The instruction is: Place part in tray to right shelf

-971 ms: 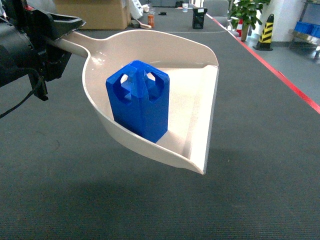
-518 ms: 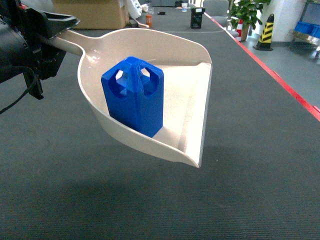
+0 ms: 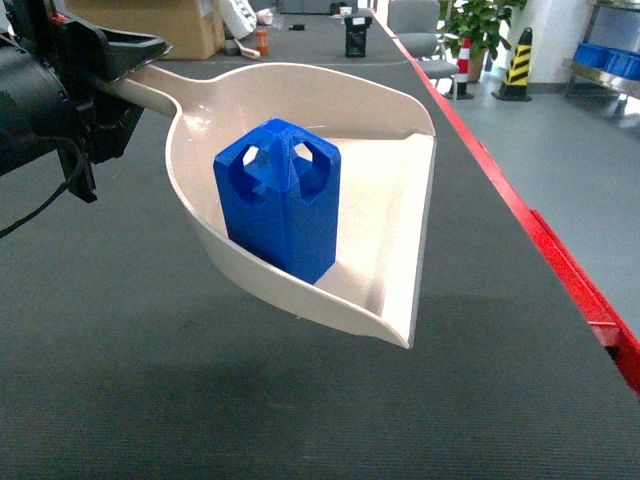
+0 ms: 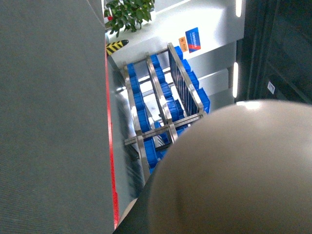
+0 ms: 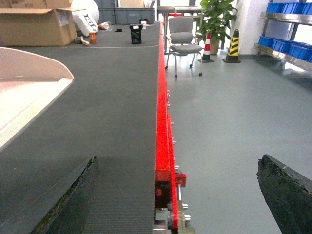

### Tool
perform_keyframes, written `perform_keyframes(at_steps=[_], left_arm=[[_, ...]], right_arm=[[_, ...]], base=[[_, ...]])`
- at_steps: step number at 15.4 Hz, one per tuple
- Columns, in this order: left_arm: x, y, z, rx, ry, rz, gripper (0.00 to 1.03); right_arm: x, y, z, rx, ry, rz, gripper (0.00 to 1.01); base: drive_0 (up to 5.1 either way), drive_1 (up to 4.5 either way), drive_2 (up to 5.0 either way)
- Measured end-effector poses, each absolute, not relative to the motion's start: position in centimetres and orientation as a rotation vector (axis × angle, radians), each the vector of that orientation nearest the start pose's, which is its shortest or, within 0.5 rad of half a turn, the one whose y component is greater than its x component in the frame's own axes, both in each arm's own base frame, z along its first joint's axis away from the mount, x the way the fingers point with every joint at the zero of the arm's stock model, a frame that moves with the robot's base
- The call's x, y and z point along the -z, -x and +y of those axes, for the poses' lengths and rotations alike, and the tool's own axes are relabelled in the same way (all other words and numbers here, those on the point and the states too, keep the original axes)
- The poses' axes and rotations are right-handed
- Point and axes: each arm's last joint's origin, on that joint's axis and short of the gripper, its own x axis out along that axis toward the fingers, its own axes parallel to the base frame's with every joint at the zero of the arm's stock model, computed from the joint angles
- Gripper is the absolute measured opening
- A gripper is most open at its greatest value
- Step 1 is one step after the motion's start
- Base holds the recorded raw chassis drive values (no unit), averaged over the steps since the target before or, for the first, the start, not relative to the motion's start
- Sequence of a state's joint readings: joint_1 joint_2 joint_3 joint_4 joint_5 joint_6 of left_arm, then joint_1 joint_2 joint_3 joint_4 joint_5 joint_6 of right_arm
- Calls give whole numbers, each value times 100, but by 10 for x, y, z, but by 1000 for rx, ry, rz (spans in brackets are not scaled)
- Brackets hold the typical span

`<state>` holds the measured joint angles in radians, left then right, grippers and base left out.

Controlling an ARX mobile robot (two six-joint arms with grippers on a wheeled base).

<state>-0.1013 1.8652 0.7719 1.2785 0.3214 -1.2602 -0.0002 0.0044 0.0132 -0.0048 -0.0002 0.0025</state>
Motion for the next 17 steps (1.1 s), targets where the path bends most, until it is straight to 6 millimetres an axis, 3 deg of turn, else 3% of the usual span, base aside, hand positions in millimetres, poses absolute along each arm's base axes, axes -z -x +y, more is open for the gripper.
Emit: perform_keyframes(at_steps=[17], left_arm=[[-184,-353,-45,479,1217,103,14]], right_arm=[[-167,-97,0,0,-2,-5,98]], base=[[492,-297,-184]])
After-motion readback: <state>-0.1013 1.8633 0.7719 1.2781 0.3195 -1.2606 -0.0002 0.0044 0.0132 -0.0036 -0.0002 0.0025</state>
